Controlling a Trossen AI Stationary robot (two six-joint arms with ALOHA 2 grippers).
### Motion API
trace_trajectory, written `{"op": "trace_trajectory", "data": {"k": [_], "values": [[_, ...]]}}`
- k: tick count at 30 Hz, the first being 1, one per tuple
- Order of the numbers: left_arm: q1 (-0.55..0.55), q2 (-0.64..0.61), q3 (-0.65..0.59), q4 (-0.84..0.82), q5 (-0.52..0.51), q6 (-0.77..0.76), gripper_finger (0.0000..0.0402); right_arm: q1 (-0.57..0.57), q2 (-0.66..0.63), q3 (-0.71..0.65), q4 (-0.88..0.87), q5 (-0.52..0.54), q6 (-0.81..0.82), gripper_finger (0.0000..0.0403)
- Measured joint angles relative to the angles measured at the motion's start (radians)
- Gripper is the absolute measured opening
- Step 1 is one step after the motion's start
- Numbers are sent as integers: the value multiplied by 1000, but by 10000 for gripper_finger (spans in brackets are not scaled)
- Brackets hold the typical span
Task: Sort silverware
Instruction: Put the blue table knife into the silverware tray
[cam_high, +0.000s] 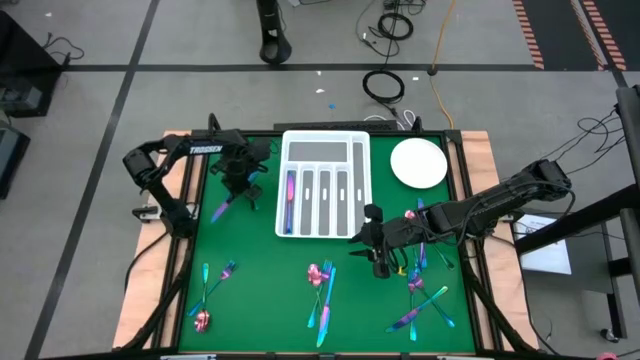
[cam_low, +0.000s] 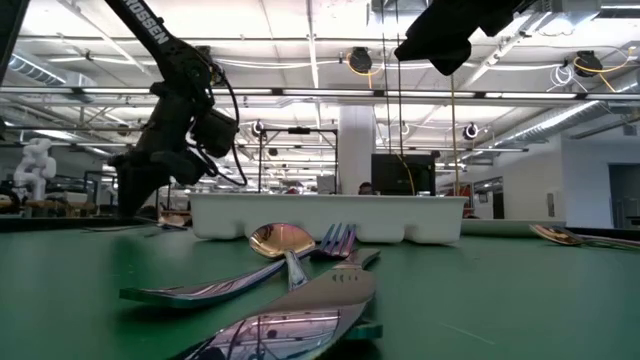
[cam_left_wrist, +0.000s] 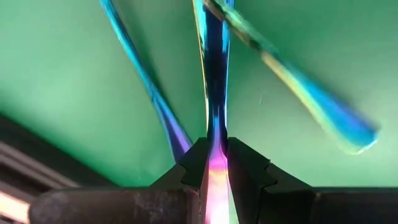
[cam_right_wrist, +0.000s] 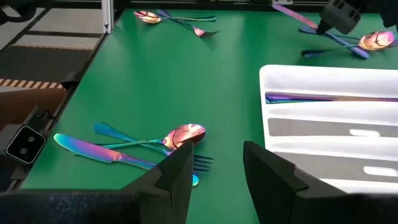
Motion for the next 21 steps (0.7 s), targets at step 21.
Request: {"op": "trace_trajectory", "data": {"k": [21], "values": [[-44, -48, 14, -131, 109, 101, 51, 0, 0, 0, -16, -5, -16, 130]]}}
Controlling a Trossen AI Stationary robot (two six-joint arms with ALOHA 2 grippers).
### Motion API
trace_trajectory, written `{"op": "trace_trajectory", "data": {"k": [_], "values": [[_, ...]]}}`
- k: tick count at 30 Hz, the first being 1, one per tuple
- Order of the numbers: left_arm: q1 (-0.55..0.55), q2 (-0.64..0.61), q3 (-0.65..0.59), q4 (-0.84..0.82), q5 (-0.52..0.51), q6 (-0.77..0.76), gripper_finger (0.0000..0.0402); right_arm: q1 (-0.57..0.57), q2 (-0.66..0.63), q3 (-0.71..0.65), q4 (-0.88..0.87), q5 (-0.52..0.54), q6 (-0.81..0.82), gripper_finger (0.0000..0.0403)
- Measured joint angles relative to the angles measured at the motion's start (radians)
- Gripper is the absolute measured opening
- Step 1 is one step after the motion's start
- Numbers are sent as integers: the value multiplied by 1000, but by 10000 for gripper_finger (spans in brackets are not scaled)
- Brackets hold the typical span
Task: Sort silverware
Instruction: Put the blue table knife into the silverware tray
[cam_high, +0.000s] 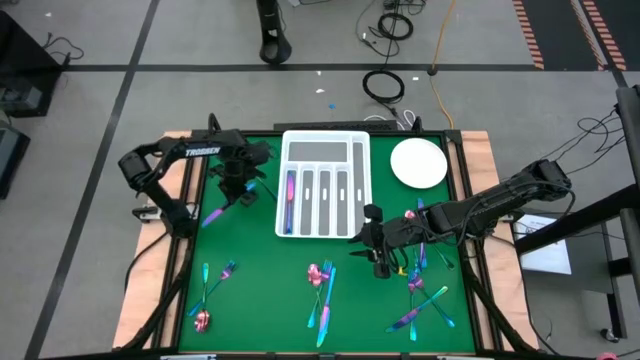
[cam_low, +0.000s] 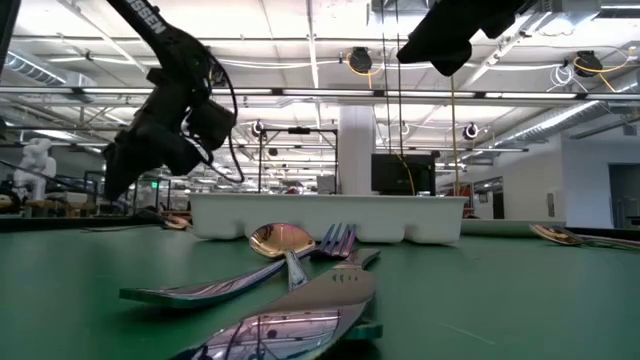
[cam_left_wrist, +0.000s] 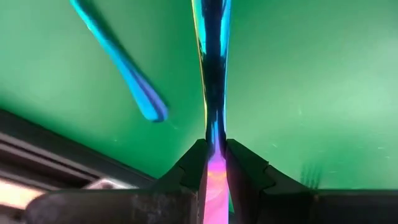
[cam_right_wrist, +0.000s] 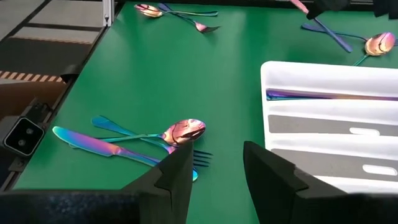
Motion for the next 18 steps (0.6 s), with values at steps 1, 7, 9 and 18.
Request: {"op": "trace_trajectory", "data": {"k": [1, 7, 9, 18], "values": [[-5, -11, 0, 0, -10, 2, 51, 0, 0, 0, -1, 0, 0, 130], [-23, -118, 0, 5, -62, 50, 51, 0, 0, 0, -4, 0, 16, 130], [-36, -160, 0, 15, -61, 78, 51, 0, 0, 0, -4, 0, 17, 130], [-82, -248, 64, 52, -55, 193, 51, 0, 0, 0, 2, 8, 23, 130]]}}
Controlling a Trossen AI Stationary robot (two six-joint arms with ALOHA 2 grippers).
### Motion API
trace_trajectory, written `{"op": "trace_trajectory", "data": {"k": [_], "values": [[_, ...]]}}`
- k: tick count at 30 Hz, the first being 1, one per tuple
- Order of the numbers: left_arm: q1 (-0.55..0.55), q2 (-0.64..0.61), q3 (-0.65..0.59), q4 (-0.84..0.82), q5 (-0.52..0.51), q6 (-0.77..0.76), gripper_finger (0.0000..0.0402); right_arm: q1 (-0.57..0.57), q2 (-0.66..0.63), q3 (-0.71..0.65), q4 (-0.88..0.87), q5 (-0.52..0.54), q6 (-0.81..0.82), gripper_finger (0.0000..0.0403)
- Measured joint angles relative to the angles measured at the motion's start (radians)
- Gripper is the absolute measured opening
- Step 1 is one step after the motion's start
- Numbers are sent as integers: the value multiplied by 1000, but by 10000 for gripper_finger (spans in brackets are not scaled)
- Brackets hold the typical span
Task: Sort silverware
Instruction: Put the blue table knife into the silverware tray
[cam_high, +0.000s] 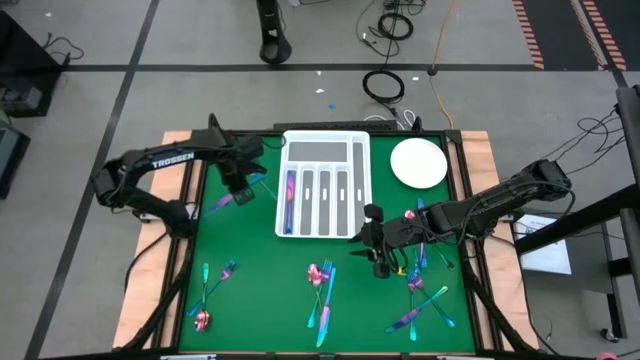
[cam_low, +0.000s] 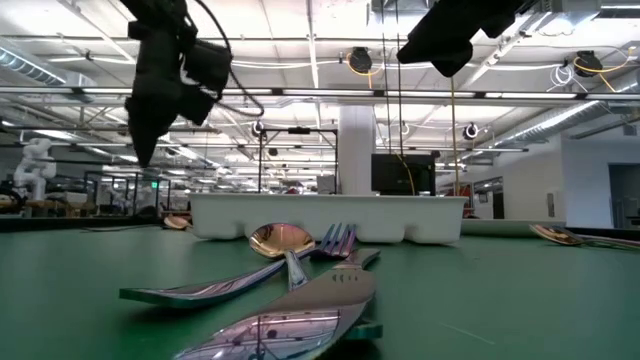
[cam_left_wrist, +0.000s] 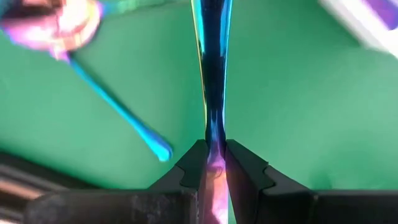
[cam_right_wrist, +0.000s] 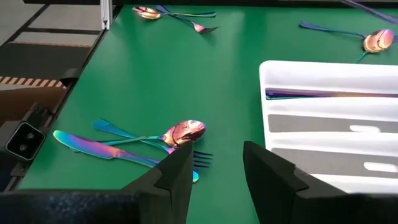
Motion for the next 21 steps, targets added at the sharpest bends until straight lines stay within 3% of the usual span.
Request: {"op": "trace_trajectory", "data": {"k": [11, 21], "values": [[-79, 7, 127, 110, -22, 391, 51, -13, 0, 0, -1, 75, -11, 130], [-184, 7, 137, 186, -180, 698, 51, -50, 0, 0, -6, 78, 8, 130]]}}
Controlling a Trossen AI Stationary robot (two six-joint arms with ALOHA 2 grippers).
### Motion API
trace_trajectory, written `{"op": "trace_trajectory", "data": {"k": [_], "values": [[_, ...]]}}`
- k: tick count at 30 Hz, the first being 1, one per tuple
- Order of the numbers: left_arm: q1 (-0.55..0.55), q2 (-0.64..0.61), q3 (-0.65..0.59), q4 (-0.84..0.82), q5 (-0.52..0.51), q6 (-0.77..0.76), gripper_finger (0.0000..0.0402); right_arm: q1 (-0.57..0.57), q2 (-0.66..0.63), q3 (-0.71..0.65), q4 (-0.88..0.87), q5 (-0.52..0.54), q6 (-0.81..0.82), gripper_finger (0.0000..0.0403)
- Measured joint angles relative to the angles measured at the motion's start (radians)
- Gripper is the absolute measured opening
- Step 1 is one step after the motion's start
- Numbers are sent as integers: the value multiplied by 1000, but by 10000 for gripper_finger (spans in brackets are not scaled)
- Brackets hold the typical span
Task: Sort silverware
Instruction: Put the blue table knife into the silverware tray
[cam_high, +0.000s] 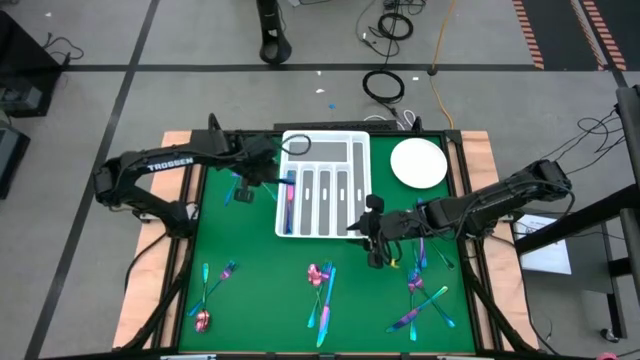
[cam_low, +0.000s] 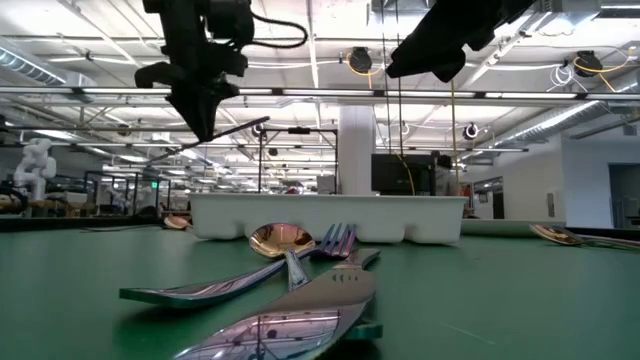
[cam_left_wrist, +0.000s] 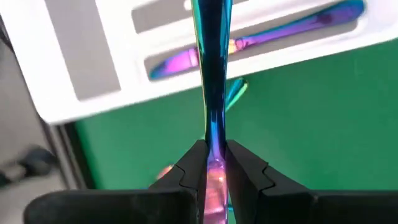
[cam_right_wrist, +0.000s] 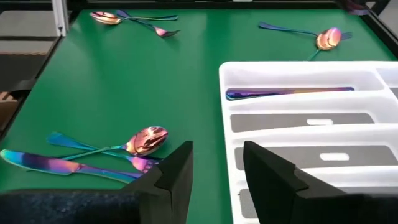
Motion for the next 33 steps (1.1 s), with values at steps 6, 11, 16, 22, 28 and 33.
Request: {"op": "trace_trajectory", "data": {"k": [6, 11, 16, 22, 28, 33], "values": [[-88, 0, 0, 83, -77, 224, 51, -20, 0, 0, -13, 0, 14, 130], [-153, 0, -1, 127, -130, 453, 51, -30, 0, 0, -22, -1, 14, 130], [-185, 27, -7, 148, -247, 614, 51, -30, 0, 0, -38, -1, 14, 130], [-207, 124, -8, 155, -268, 761, 51, -30, 0, 0, -57, 23, 18, 130], [-217, 204, -6, 155, -285, 943, 51, -30, 0, 0, -77, 46, 47, 130], [-215, 241, 1, 167, -283, 1073, 51, -30, 12, 0, -89, 47, 50, 130]]}}
